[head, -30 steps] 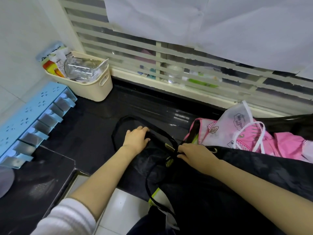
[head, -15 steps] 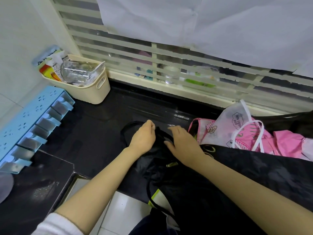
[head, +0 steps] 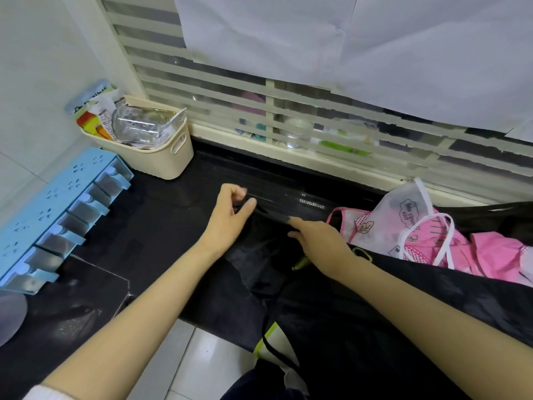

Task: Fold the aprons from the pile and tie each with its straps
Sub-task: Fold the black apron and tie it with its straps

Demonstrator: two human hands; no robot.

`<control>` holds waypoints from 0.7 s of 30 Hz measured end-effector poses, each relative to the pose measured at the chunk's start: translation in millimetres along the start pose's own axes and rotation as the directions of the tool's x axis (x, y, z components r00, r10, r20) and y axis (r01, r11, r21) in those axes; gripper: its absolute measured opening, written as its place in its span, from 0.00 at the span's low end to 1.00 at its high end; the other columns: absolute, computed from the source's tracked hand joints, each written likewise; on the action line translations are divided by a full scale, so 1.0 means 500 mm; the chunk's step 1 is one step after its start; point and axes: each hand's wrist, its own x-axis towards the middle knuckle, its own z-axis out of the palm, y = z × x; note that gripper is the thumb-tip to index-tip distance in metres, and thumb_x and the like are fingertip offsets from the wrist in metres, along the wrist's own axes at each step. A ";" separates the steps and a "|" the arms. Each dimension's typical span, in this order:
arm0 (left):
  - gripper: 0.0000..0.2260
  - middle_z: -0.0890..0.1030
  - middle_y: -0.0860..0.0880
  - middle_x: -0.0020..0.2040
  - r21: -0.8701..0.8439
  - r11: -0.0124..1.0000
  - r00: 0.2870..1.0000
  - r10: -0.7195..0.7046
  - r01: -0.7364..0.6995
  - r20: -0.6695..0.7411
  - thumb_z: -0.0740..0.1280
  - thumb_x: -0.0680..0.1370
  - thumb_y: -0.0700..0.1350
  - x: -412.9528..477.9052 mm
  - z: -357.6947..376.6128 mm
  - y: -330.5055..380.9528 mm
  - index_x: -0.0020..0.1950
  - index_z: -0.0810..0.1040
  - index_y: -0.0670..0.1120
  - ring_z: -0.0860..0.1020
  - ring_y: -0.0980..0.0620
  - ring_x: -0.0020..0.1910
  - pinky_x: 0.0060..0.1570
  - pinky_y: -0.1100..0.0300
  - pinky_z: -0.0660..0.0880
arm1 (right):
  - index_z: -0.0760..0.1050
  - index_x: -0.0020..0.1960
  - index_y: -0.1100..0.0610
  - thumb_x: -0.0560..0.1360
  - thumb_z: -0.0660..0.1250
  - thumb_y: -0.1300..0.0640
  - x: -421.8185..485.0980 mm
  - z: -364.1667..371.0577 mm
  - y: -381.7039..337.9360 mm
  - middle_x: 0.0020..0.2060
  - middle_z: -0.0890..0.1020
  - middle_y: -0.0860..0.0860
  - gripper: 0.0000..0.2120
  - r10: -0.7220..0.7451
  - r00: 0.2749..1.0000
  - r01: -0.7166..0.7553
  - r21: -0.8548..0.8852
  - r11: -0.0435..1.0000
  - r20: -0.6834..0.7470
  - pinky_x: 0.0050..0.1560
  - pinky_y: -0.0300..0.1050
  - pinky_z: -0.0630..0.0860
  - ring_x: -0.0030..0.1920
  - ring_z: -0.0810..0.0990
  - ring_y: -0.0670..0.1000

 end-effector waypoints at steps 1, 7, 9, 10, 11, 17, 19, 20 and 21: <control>0.13 0.74 0.54 0.57 -0.017 0.999 0.990 0.039 -0.037 0.137 0.68 0.76 0.42 0.006 -0.011 0.003 0.57 0.68 0.49 0.72 0.63 0.57 0.55 0.70 0.67 | 0.73 0.56 0.57 0.80 0.60 0.57 -0.004 -0.001 0.002 0.45 0.82 0.54 0.07 -0.054 0.998 0.054 0.010 0.999 0.021 0.43 0.50 0.76 0.45 0.81 0.56; 0.20 0.82 0.53 0.53 0.194 0.972 0.710 -0.043 -0.134 0.703 0.74 0.71 0.41 0.005 -0.038 0.047 0.61 0.75 0.50 0.76 0.63 0.57 0.60 0.68 0.69 | 0.74 0.51 0.57 0.79 0.59 0.61 -0.024 -0.040 0.012 0.44 0.75 0.47 0.05 -0.209 0.951 0.167 0.190 0.967 0.228 0.47 0.45 0.72 0.44 0.74 0.48; 0.15 0.81 0.54 0.49 0.257 0.952 0.683 -0.076 -0.168 0.727 0.75 0.71 0.43 -0.003 -0.033 0.049 0.56 0.78 0.49 0.79 0.61 0.50 0.52 0.69 0.72 | 0.75 0.52 0.57 0.79 0.59 0.63 -0.027 -0.055 0.019 0.42 0.76 0.45 0.07 -0.155 0.967 0.109 0.225 0.968 0.201 0.46 0.41 0.71 0.42 0.74 0.46; 0.12 0.81 0.54 0.47 0.282 0.939 0.677 -0.076 -0.199 0.732 0.75 0.71 0.44 -0.007 -0.030 0.049 0.53 0.79 0.50 0.79 0.60 0.46 0.48 0.68 0.73 | 0.75 0.53 0.57 0.80 0.57 0.63 -0.026 -0.063 0.024 0.43 0.78 0.47 0.09 -0.115 0.974 0.069 0.229 0.971 0.194 0.47 0.40 0.71 0.43 0.76 0.47; 0.09 0.82 0.55 0.45 0.306 0.925 0.678 -0.078 -0.223 0.730 0.74 0.71 0.44 -0.011 -0.029 0.051 0.50 0.79 0.50 0.79 0.60 0.44 0.45 0.67 0.73 | 0.75 0.55 0.58 0.80 0.56 0.63 -0.025 -0.073 0.027 0.46 0.79 0.51 0.10 -0.072 0.979 0.029 0.221 0.975 0.190 0.49 0.42 0.71 0.46 0.77 0.51; 0.02 0.80 0.50 0.40 0.140 0.969 0.886 0.120 -0.202 0.447 0.67 0.77 0.42 0.007 -0.034 0.068 0.48 0.78 0.44 0.77 0.57 0.39 0.43 0.62 0.75 | 0.74 0.54 0.60 0.78 0.59 0.68 -0.014 -0.104 0.053 0.43 0.81 0.53 0.09 -0.006 0.997 0.027 0.256 0.966 -0.082 0.48 0.50 0.77 0.43 0.80 0.49; 0.09 0.68 0.48 0.33 0.056 0.972 0.945 0.209 -0.230 0.250 0.65 0.79 0.42 0.005 -0.025 0.088 0.40 0.71 0.41 0.67 0.58 0.32 0.35 0.65 0.66 | 0.73 0.53 0.58 0.78 0.60 0.68 -0.007 -0.100 0.060 0.42 0.81 0.53 0.08 0.037 0.996 -0.016 0.227 0.974 -0.086 0.44 0.48 0.77 0.39 0.79 0.46; 0.11 0.67 0.46 0.32 0.038 0.971 0.953 0.222 -0.235 0.206 0.64 0.79 0.44 0.002 -0.021 0.100 0.39 0.70 0.41 0.65 0.56 0.31 0.35 0.63 0.65 | 0.72 0.53 0.58 0.78 0.59 0.68 -0.003 -0.098 0.063 0.43 0.81 0.53 0.08 0.057 0.994 -0.037 0.212 0.977 -0.089 0.42 0.44 0.75 0.40 0.77 0.43; 0.10 0.68 0.44 0.32 0.040 0.973 0.955 0.217 -0.229 0.205 0.65 0.78 0.45 0.001 -0.018 0.102 0.40 0.71 0.41 0.66 0.53 0.31 0.36 0.61 0.67 | 0.72 0.54 0.58 0.78 0.59 0.69 0.001 -0.098 0.064 0.44 0.81 0.52 0.09 0.072 0.993 -0.052 0.193 0.980 -0.095 0.40 0.39 0.73 0.42 0.76 0.41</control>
